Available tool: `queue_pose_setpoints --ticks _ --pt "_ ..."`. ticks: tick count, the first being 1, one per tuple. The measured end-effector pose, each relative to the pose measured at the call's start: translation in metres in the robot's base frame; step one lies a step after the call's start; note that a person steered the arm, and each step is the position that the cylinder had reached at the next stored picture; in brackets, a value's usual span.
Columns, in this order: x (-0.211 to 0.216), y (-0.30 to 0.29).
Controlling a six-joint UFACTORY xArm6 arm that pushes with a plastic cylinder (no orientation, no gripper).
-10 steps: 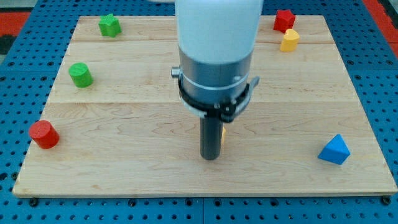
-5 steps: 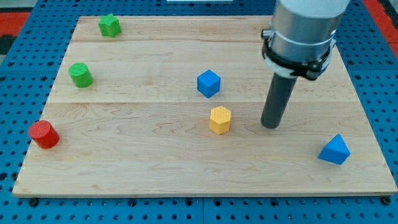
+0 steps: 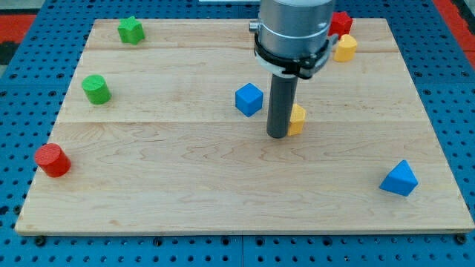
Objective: Place the yellow hexagon below the yellow heart
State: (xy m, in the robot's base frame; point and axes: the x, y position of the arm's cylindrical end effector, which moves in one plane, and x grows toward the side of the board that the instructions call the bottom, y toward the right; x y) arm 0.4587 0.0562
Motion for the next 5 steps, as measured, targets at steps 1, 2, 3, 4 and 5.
queue_pose_setpoints --ticks 1,2,3,4,5 --pt "-0.019 0.048" --pt "-0.02 0.074" --pt "-0.04 0.087" --pt "-0.072 0.114" --pt "-0.073 0.115"
